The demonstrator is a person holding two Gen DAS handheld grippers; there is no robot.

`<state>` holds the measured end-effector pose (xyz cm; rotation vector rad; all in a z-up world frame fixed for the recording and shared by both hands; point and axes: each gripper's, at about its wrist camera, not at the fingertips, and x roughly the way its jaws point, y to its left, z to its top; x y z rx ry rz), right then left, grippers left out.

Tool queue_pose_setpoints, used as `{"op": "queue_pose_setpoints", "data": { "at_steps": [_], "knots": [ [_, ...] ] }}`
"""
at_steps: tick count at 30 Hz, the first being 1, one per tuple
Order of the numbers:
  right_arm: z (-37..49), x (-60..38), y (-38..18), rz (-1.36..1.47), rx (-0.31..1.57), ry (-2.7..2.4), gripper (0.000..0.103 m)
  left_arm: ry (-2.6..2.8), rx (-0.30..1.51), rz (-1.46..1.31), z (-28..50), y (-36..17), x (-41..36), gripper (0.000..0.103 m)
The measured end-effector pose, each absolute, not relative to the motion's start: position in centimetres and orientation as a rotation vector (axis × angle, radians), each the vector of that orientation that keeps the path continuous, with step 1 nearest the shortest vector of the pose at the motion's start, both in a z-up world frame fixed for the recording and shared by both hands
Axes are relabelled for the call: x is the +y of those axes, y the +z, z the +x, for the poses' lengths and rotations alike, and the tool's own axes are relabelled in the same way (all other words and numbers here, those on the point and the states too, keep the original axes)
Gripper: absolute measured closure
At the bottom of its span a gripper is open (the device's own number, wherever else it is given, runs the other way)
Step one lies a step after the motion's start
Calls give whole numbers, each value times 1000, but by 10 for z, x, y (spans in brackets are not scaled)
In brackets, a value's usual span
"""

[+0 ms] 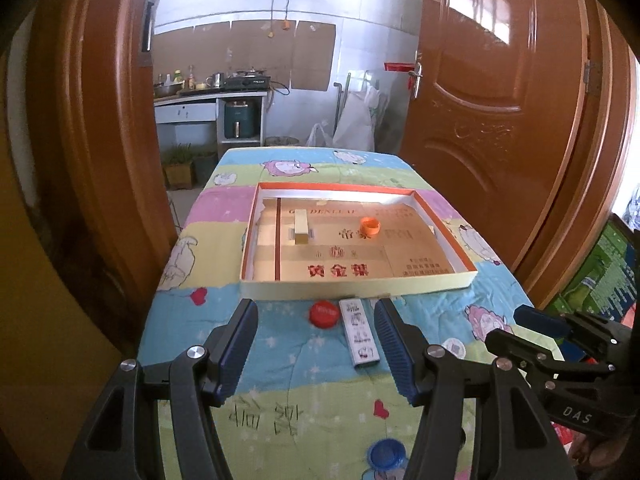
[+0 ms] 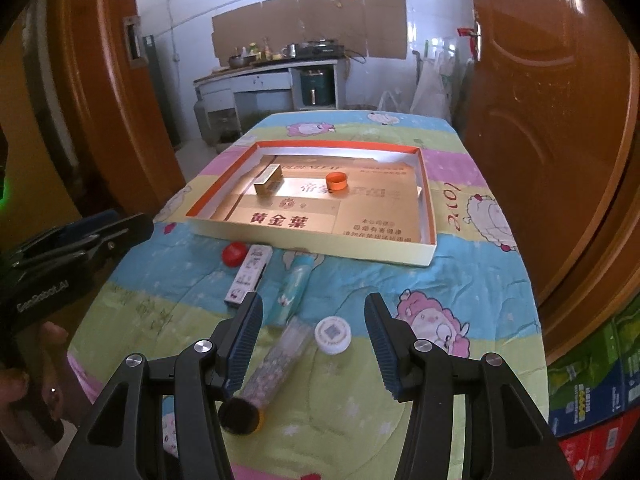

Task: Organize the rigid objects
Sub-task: 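Move both tools back toward the remaining items on the table, then grasp the blue cap with the left gripper while the right gripper grasps the glitter tube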

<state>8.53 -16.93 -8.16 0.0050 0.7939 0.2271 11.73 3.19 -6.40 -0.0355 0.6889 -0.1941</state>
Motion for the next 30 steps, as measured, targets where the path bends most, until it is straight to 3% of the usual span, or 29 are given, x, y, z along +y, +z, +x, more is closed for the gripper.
{"op": "queue_pose_setpoints", "data": {
  "at_steps": [27, 30],
  "knots": [
    [56, -167, -102, 25, 828, 211, 48, -376, 744, 64, 47, -132, 4, 43],
    [57, -167, -105, 30, 838, 212, 48, -387, 757, 76, 47, -142, 1, 48]
  ]
}}
